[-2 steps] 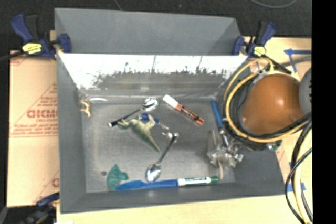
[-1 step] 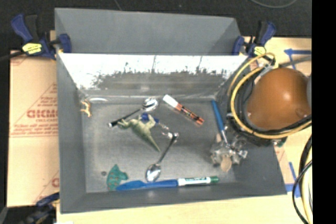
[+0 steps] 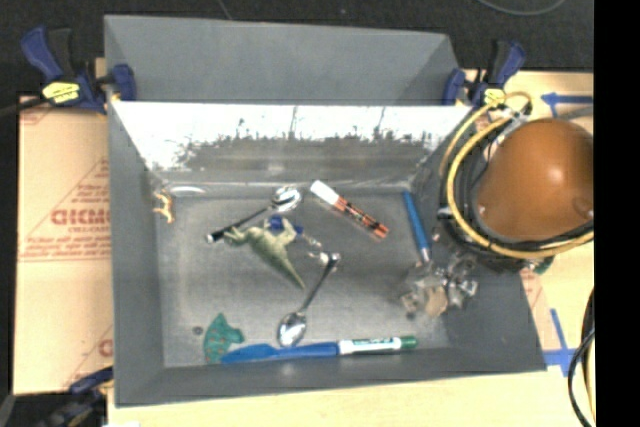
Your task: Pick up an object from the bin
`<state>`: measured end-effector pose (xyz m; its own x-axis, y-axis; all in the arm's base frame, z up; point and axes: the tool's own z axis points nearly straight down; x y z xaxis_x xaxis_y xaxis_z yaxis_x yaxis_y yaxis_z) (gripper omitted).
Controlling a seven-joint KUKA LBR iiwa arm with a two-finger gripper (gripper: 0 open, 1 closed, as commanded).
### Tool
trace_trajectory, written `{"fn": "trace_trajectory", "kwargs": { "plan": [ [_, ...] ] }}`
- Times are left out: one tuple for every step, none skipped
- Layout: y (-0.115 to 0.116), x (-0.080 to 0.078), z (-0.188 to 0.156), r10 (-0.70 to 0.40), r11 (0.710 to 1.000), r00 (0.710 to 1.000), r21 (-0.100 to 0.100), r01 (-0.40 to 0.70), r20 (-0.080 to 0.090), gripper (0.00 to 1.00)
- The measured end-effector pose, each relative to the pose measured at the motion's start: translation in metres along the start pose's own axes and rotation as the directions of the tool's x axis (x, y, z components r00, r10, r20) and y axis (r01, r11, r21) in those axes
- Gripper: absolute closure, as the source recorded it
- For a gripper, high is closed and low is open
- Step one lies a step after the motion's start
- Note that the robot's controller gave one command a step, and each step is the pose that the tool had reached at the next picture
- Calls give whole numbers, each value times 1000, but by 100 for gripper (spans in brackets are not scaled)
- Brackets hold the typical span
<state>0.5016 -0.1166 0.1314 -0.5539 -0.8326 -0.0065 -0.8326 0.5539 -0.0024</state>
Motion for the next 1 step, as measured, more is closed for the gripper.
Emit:
{"fn": "trace_trajectory", "kwargs": {
  "plan": [
    [-1,0,-18,3,1000,1000,2,-3,1,100]
  ]
}}
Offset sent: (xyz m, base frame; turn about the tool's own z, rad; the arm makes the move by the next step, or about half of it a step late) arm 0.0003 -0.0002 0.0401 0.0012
